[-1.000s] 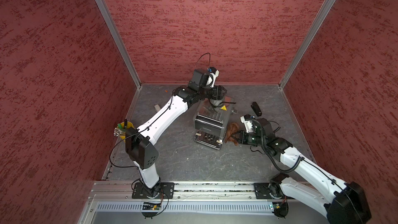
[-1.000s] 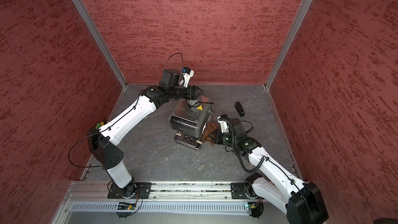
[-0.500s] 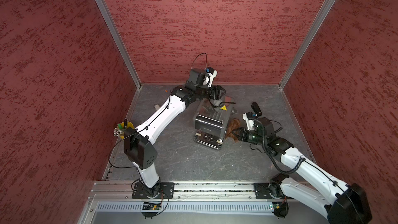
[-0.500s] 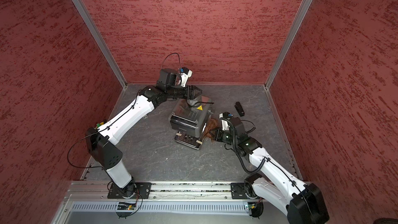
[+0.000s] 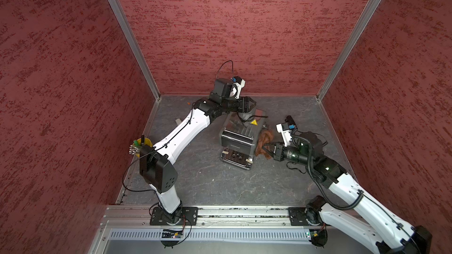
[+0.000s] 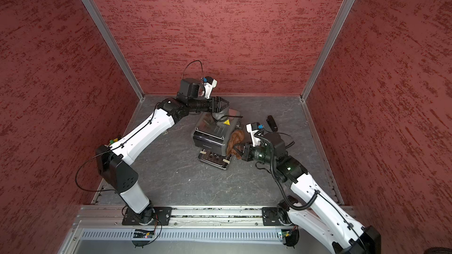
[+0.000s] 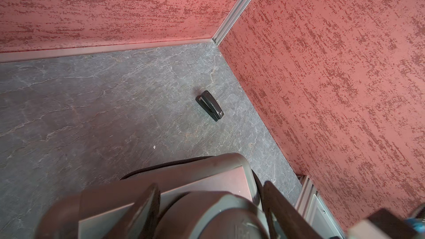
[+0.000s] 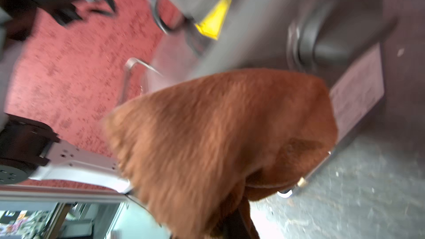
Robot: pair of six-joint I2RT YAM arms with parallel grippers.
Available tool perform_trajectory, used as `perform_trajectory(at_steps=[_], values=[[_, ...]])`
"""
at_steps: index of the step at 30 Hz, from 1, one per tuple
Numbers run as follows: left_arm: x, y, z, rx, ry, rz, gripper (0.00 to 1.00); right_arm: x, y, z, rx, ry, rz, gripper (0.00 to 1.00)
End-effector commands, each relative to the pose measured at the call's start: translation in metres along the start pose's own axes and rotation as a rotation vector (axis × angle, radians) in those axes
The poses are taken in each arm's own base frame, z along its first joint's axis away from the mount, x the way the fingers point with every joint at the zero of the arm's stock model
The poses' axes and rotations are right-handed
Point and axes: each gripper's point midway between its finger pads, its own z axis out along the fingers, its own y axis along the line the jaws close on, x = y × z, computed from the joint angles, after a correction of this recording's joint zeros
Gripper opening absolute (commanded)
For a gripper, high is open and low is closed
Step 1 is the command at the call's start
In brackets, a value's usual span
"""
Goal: Wipe the surface of a coffee machine
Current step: Wipe the dirt from the surface of the coffee machine.
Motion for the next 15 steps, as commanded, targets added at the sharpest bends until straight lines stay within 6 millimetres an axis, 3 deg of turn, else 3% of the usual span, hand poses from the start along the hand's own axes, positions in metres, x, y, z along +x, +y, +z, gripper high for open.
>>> perform_trajectory(at_steps=[1, 3, 5, 12, 15], values=[[0.016, 0.024, 0.005, -0.079, 0.065, -0.034, 0.7, 0.021, -0.011, 0.007, 0.005, 0.058, 0.023, 0.0], [0.017, 0.025, 0.005, -0.083, 0.066, -0.034, 0.7, 0.023, -0.021, 0.007, 0.053, 0.053, 0.022, 0.0], [0.017, 0.026, 0.006, -0.085, 0.068, -0.035, 0.7, 0.018, -0.02, 0.007, 0.062, 0.049, 0.009, 0.0], [0.017, 0.025, 0.005, -0.086, 0.069, -0.035, 0.7, -0.021, 0.017, -0.005, 0.031, -0.02, -0.081, 0.0], [0.017, 0.027, 0.006, -0.091, 0.071, -0.036, 0.7, -0.026, 0.031, -0.008, -0.019, -0.023, -0.098, 0.0]])
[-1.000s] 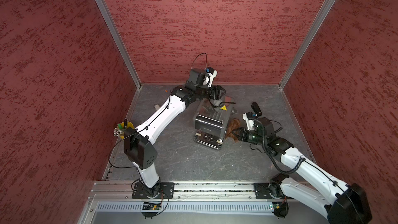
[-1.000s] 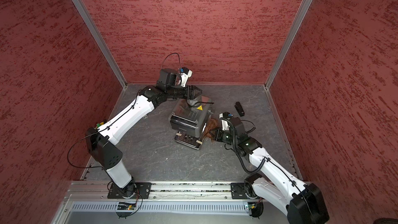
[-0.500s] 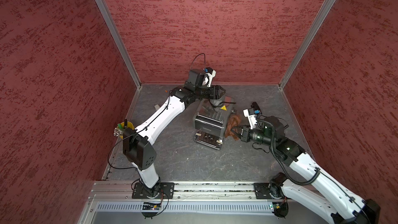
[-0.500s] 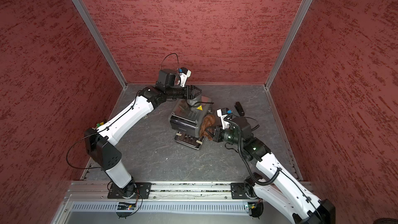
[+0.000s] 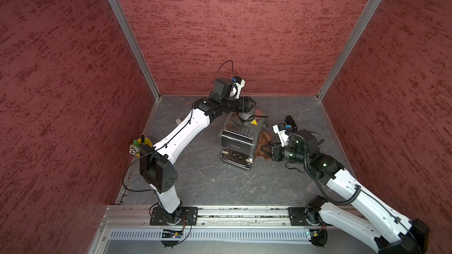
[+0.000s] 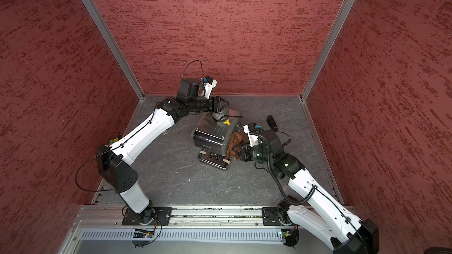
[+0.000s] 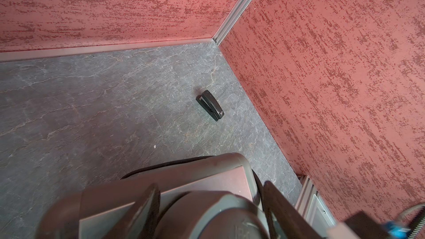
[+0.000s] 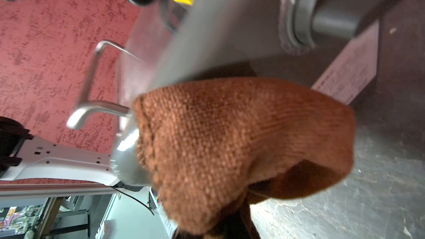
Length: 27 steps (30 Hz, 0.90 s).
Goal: Wipe the surface of a coffee machine
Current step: Wipe the dirt from the surface of the coffee machine.
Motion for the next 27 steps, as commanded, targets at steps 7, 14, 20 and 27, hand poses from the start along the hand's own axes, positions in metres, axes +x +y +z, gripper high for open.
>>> perform_trajectory(at_steps=[7, 14, 20, 27], values=[[0.018, 0.027, 0.01, -0.085, 0.07, -0.042, 0.7, 0.018, -0.017, 0.015, -0.015, 0.016, 0.001, 0.0], [0.02, 0.028, 0.009, -0.093, 0.075, -0.045, 0.7, 0.042, -0.072, 0.037, 0.12, 0.01, 0.073, 0.0], [0.016, 0.027, 0.004, -0.099, 0.062, -0.049, 0.7, 0.066, -0.101, 0.056, 0.094, -0.023, 0.182, 0.0], [0.015, 0.026, 0.005, -0.098, 0.059, -0.058, 0.7, 0.083, -0.101, 0.073, 0.008, 0.02, 0.251, 0.0]])
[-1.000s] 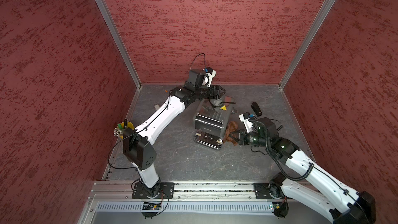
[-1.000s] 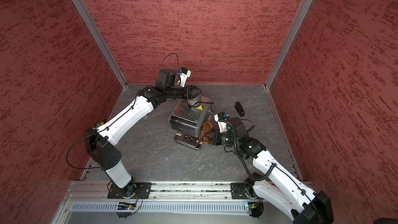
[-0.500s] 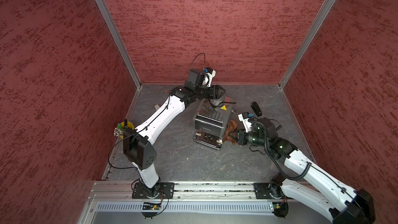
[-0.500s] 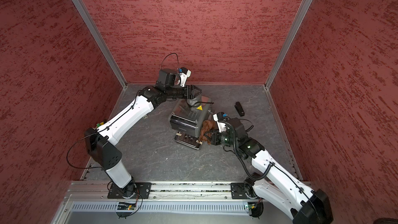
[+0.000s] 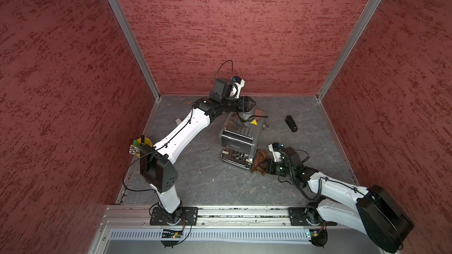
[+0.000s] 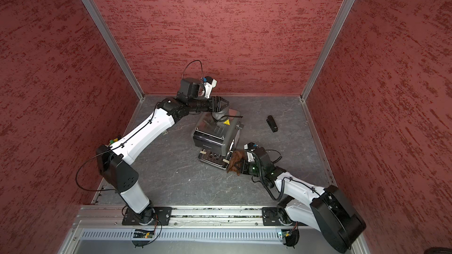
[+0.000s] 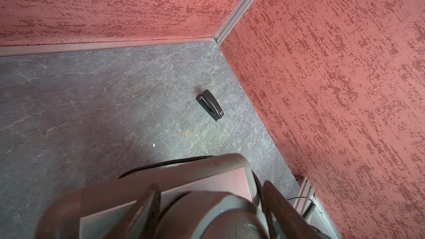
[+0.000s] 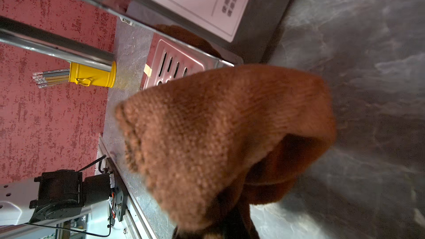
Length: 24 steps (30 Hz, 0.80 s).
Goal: Wipe the surface of a coffee machine
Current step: Wipe the dirt from the surface of the coffee machine.
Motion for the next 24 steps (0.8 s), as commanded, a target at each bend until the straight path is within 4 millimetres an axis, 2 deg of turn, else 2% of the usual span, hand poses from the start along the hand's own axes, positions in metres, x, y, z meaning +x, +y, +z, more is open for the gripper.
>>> perform_trajectory(at_steps=[1, 4, 9, 15, 19, 24], values=[[0.015, 0.027, 0.005, -0.096, 0.056, -0.035, 0.7, -0.02, 0.038, 0.0, -0.155, -0.066, -0.01, 0.0], [0.014, 0.027, 0.005, -0.098, 0.055, -0.037, 0.7, -0.019, 0.048, 0.0, -0.176, -0.064, -0.011, 0.0], [0.015, 0.027, 0.004, -0.098, 0.056, -0.038, 0.69, -0.023, 0.077, -0.005, -0.268, -0.082, -0.022, 0.0], [0.018, 0.027, 0.007, -0.094, 0.065, -0.044, 0.7, -0.055, 0.106, -0.018, -0.327, -0.207, -0.069, 0.0], [0.018, 0.025, 0.007, -0.083, 0.065, -0.049, 0.7, -0.066, 0.102, -0.008, -0.277, -0.231, -0.067, 0.0], [0.017, 0.023, 0.003, -0.08, 0.063, -0.051, 0.69, -0.06, 0.078, 0.012, -0.233, -0.21, -0.01, 0.0]])
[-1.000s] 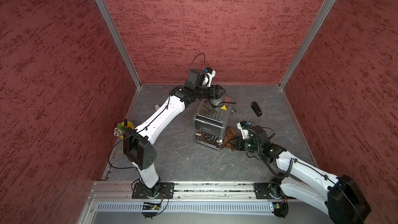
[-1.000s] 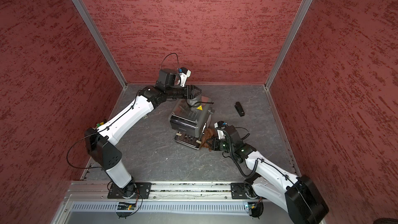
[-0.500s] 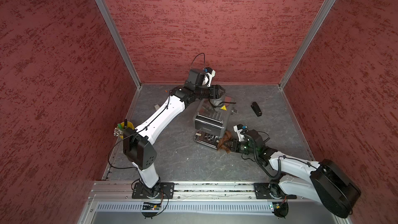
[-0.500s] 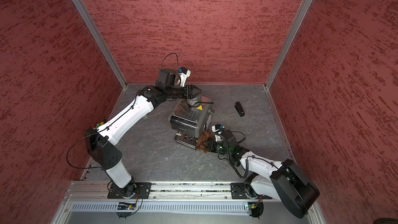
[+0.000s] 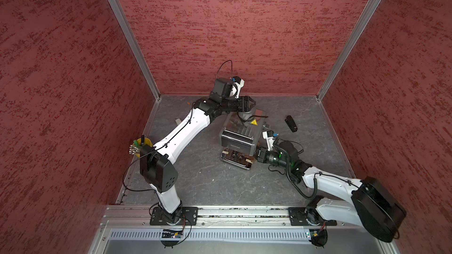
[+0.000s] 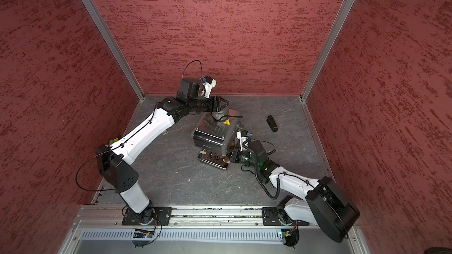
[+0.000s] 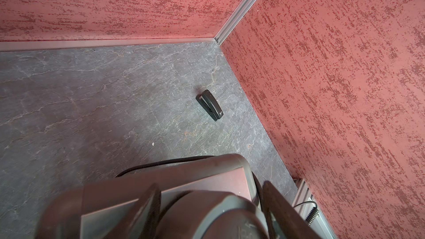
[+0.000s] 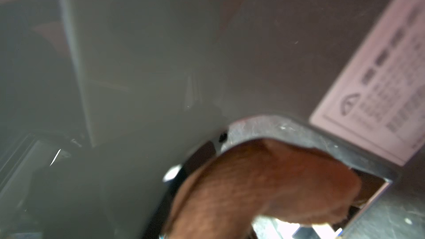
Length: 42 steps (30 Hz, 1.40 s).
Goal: Wipe the surface of a coffee machine
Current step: Wipe the dirt from the surface of the coffee machine.
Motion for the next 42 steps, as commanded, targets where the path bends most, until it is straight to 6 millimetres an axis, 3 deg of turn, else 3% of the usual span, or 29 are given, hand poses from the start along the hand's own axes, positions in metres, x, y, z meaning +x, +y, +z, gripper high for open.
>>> perform_trajectory(at_steps=[1, 6, 9, 13, 16, 24, 28, 33, 42], values=[[0.017, 0.023, 0.003, -0.08, 0.063, -0.032, 0.69, -0.003, -0.016, 0.005, 0.038, -0.047, 0.039, 0.0], [0.016, 0.024, 0.001, -0.086, 0.062, -0.029, 0.69, -0.004, -0.029, 0.009, 0.093, -0.054, 0.054, 0.0], [0.017, 0.024, 0.004, -0.081, 0.064, -0.032, 0.69, -0.012, -0.011, 0.012, 0.046, -0.052, 0.027, 0.0], [0.017, 0.024, 0.006, -0.077, 0.066, -0.038, 0.69, -0.032, 0.021, 0.001, -0.043, -0.125, -0.017, 0.0], [0.017, 0.024, 0.007, -0.075, 0.066, -0.039, 0.69, -0.037, 0.027, -0.008, -0.054, -0.163, -0.032, 0.0], [0.017, 0.024, 0.008, -0.073, 0.068, -0.039, 0.69, -0.007, -0.032, -0.01, 0.119, -0.11, 0.035, 0.0], [0.016, 0.024, 0.006, -0.075, 0.065, -0.037, 0.69, 0.007, -0.046, -0.01, 0.136, -0.073, 0.068, 0.0], [0.016, 0.023, 0.004, -0.078, 0.064, -0.035, 0.69, 0.001, -0.025, -0.018, 0.091, -0.078, 0.057, 0.0], [0.01, 0.02, 0.004, -0.061, 0.043, -0.041, 0.69, -0.034, 0.026, -0.081, 0.213, -0.135, -0.146, 0.0]])
